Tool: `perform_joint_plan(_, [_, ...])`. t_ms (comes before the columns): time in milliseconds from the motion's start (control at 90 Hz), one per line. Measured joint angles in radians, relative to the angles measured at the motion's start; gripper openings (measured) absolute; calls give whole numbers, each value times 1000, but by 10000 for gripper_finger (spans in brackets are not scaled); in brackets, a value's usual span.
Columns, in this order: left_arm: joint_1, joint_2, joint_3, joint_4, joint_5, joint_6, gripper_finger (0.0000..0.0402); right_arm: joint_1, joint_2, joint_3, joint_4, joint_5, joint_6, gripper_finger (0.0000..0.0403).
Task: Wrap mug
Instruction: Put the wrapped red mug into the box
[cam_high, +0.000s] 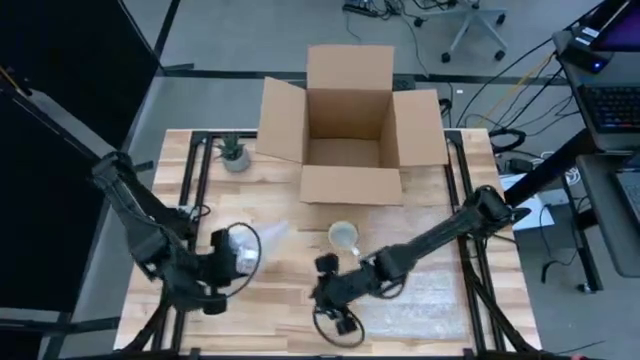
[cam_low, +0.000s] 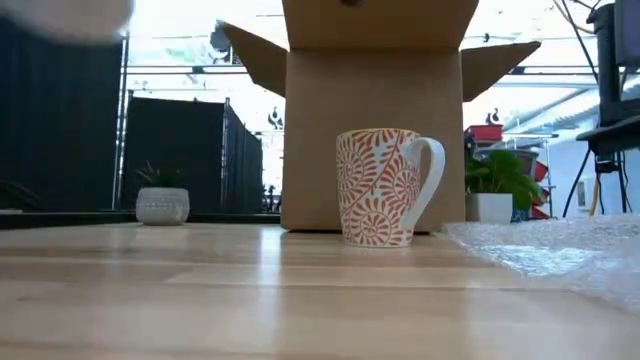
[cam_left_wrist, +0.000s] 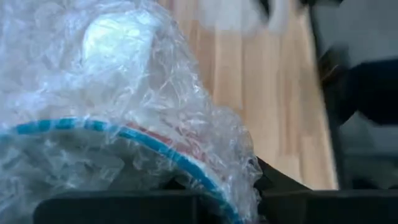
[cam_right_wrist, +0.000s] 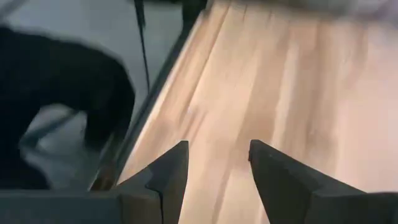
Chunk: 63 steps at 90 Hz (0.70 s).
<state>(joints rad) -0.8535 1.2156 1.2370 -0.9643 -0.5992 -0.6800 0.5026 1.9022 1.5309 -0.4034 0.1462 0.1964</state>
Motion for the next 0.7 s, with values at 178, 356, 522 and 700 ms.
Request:
perform_joint_plan(178, [13,-31,157,4,-136,242,20,71,-33,-157,103,205,161,157])
perform_joint_plan(356, [138,-37,295,153,-263,626,19,110,-80,-348,323,328,318,157])
perform_joint_plan(522, [387,-22,352,404,-171,989,19,170,-136,-505,457,443,460,157])
perform_joint_plan(700, [706,32,387,512,74,1062,19,254,-184,-566,430,594,552,157])
